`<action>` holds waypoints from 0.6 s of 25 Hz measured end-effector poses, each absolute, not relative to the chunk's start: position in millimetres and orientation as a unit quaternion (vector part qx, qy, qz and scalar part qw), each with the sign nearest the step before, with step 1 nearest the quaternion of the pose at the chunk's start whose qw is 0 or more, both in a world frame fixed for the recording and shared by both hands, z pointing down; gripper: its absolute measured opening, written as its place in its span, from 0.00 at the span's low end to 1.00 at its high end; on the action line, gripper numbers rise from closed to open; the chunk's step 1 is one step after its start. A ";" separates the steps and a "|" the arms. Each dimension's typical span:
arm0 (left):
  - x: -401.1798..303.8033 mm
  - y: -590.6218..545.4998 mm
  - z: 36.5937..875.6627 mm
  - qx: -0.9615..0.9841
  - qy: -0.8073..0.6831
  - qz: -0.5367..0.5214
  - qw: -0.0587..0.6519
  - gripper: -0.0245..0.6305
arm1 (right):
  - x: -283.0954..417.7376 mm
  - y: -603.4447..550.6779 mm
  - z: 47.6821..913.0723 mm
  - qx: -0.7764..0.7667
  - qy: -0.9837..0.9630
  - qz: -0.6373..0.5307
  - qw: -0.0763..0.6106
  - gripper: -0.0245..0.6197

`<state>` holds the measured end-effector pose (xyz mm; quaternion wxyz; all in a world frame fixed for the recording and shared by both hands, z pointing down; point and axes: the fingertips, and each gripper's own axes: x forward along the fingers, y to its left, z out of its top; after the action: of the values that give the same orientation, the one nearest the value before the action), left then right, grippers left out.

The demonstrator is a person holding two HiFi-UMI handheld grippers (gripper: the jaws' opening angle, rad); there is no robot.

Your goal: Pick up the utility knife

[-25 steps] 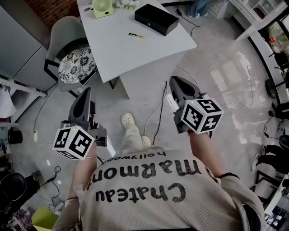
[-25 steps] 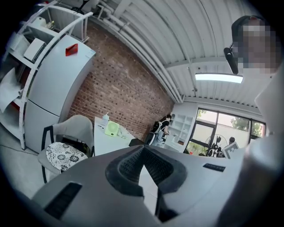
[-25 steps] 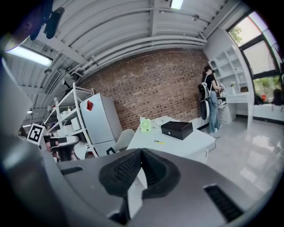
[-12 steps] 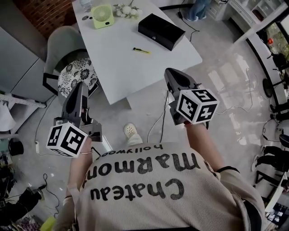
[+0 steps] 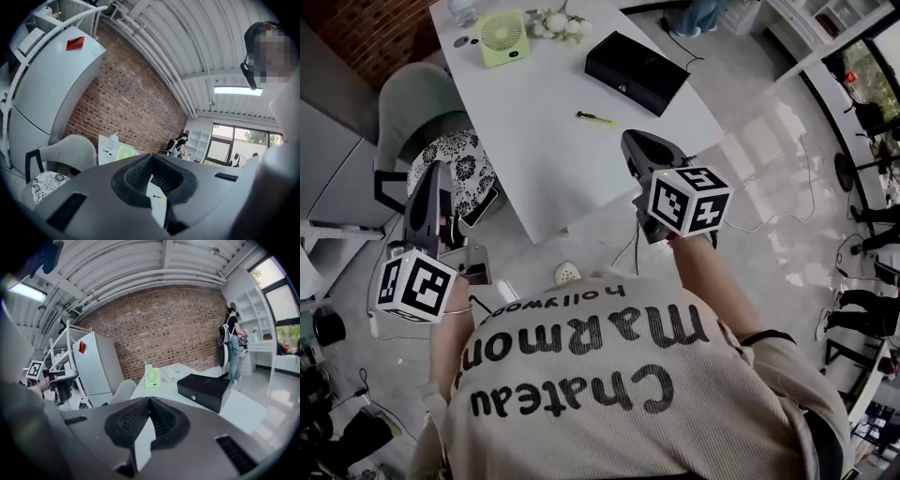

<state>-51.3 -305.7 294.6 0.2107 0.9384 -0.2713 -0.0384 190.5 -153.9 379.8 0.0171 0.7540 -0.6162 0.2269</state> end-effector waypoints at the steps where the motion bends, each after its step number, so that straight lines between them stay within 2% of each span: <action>1: -50.5 -310.4 298.7 0.937 -0.274 -0.038 0.214 0.04 | 190.5 -158.0 393.4 0.747 -0.621 0.235 0.025 0.04; 12: -52.7 -339.0 326.9 0.905 -0.356 -0.011 0.234 0.04 | 222.9 -193.9 501.6 0.685 -0.636 0.338 0.107 0.05; 15: -56.3 -345.3 329.4 0.888 -0.391 -0.014 0.240 0.04 | 235.9 -214.1 510.6 0.663 -0.655 0.341 0.122 0.08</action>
<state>-56.3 -345.3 329.4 0.2403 0.8882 -0.3914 -0.0143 235.9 -214.1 510.6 0.1217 0.6632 -0.6549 0.3412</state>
